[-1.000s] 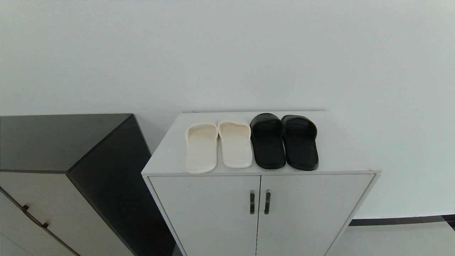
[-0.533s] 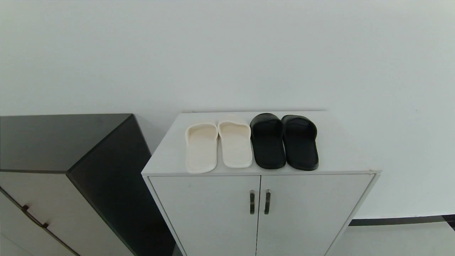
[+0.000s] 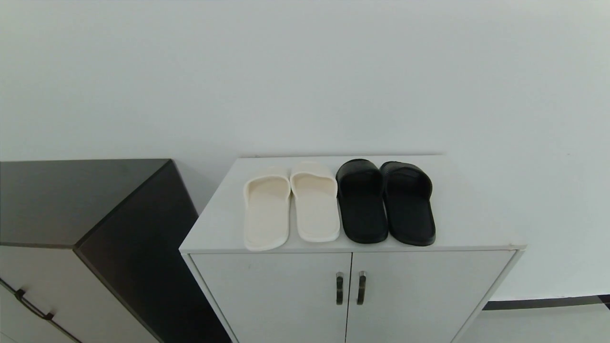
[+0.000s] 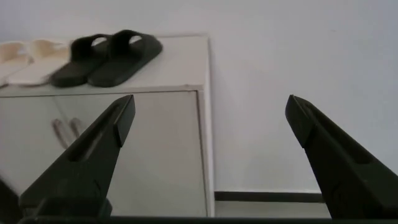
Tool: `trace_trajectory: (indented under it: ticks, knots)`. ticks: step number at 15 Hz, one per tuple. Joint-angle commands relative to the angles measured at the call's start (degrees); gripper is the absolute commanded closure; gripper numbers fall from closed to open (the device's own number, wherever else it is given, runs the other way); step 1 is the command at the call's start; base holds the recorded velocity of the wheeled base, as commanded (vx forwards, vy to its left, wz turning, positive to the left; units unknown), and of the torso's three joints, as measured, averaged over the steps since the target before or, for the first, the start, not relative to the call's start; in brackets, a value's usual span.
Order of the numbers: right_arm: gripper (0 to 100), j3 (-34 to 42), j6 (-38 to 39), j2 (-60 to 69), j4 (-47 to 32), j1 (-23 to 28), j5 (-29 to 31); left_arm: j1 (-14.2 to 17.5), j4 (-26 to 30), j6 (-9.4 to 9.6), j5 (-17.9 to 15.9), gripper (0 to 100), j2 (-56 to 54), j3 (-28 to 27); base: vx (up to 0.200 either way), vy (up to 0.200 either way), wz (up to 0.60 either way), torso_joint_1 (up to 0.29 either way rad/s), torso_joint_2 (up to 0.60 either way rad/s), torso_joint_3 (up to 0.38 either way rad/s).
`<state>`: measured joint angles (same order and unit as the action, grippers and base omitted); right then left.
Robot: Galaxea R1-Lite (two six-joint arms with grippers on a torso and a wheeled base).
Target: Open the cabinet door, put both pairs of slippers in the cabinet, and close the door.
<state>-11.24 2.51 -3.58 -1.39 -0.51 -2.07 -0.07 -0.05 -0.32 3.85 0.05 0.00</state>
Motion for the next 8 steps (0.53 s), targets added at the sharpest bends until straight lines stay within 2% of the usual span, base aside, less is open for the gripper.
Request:
trace_trajectory:
  ticks: [1,3,5,7,8]
  knots:
    - [0,-9.8,-0.6,-15.8,-6.4,-0.6,-7.9,0.0,0.0,-0.03,0.1,100,0.0,0.0,0.0,0.0,0.0,0.0,0.0,0.0]
    - [0,-12.2,-0.8,-25.4,-4.9,-1.1,-13.7,0.0,0.0,-0.12,0.1,100,0.0,0.0,0.0,0.0,0.0,0.0,0.0,0.0]
    - [0,-15.5,-0.5,-34.6,-2.6,-3.2,-15.9,0.0,0.0,-0.12,0.0,100,0.0,0.0,0.0,0.0,0.0,0.0,0.0,0.0]
    - [0,-16.6,-0.5,-41.1,4.7,-9.2,-14.3,0.0,0.0,-0.12,0.0,100,0.0,0.0,0.0,0.0,0.0,0.0,0.0,0.0]
    - [0,-18.2,-0.3,-44.3,6.3,-13.3,-10.7,0.0,0.0,-0.12,0.0,100,0.0,0.0,0.0,0.0,0.0,0.0,0.0,0.0]
